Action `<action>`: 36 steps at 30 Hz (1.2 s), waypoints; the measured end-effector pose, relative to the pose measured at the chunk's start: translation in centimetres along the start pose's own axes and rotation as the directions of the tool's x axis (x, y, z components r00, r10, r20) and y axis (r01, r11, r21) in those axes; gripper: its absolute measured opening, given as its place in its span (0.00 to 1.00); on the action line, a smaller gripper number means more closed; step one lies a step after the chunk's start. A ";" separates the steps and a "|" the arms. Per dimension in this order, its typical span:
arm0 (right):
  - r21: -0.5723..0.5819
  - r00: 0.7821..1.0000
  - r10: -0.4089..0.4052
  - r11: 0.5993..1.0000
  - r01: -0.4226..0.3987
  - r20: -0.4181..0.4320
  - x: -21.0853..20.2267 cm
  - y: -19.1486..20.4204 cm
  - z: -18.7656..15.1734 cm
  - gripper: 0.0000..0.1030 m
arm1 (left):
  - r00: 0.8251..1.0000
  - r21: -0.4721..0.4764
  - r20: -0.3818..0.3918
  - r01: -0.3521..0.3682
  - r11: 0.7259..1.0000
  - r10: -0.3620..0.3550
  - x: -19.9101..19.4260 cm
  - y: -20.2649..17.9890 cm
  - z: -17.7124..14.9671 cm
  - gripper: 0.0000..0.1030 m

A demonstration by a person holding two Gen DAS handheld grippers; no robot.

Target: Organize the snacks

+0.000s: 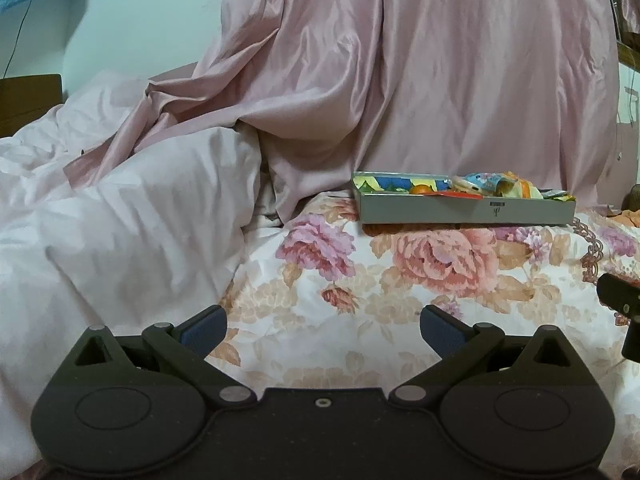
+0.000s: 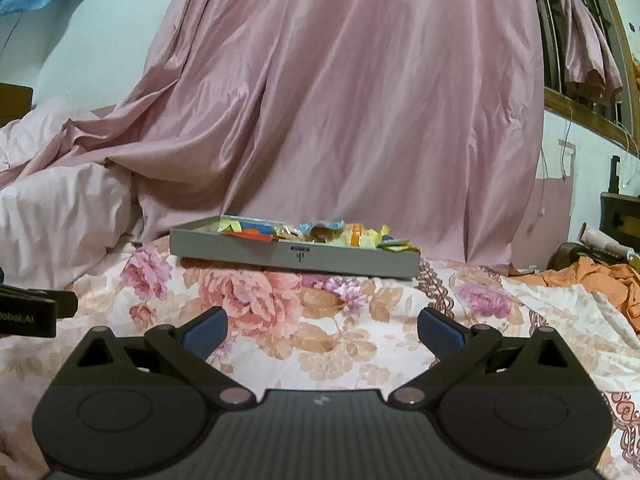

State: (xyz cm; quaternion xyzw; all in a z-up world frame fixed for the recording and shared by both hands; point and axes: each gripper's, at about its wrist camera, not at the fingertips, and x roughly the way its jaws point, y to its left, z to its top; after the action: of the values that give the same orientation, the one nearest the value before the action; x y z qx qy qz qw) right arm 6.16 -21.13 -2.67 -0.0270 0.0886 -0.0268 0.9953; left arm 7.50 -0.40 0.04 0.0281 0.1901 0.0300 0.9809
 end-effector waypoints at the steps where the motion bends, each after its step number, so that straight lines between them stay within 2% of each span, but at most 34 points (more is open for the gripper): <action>1: 0.001 1.000 0.001 1.000 -0.001 -0.005 0.1 0.0 0.0 1.00 | 1.000 0.000 0.000 -0.001 1.000 0.001 0.0 0.0 -0.1 0.99; 36: -0.033 1.000 0.028 0.999 -0.028 0.012 -0.8 0.6 -0.3 1.00 | 1.000 -0.013 0.015 0.009 1.000 -0.009 -1.5 0.1 -0.3 0.99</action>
State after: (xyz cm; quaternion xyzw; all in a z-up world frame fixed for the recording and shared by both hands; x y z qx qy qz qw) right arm 5.39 -20.54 -2.89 -0.0423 0.0834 -0.0113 0.9956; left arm 5.96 -0.37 0.34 0.0212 0.1826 0.0266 0.9826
